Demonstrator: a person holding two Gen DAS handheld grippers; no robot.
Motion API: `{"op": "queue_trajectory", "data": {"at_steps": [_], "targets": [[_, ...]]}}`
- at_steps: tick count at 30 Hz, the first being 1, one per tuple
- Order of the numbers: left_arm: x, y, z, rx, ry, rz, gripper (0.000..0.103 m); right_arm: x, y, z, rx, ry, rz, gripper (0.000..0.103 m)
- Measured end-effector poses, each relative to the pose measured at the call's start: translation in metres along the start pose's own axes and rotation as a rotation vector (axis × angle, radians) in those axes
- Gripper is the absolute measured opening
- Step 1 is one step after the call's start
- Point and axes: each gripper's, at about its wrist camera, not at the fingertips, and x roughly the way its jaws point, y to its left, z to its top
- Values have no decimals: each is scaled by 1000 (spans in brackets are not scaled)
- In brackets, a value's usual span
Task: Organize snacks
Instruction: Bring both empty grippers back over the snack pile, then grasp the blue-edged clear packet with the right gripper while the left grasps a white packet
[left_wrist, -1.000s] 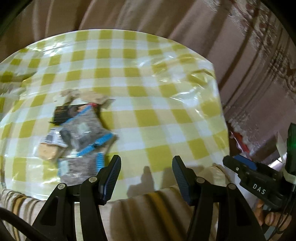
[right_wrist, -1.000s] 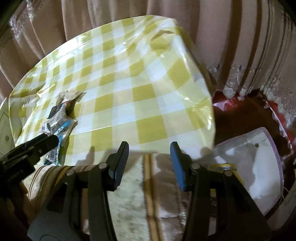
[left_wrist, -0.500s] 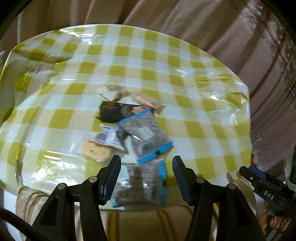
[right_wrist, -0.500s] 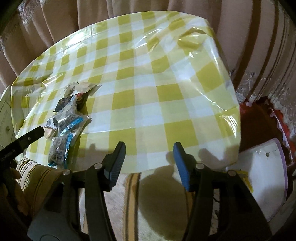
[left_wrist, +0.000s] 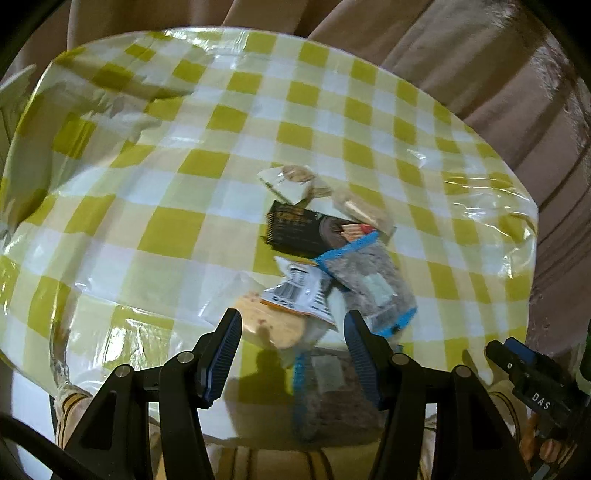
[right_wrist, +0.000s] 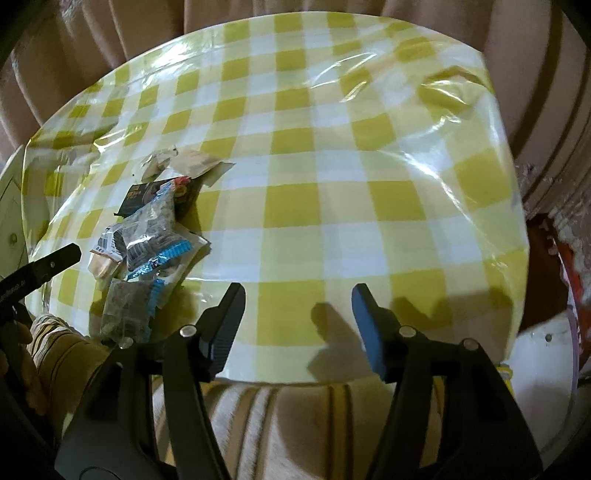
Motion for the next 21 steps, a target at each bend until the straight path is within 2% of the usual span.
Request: {"op": "queue_trajectory", "data": {"at_steps": [8,15,20,21], "targets": [[28,1,15,21,54,19,59,16,34,15,-71,15,50,73],[55,-9,26,86,103,44,59,31,74,28,-156,23,100,81],[67,-11,32,107,111,55,58,44,95,35,-191,39,123,82],[70,-10,33,109,115,58,55,46,99,36,-198,41,125,82]]}}
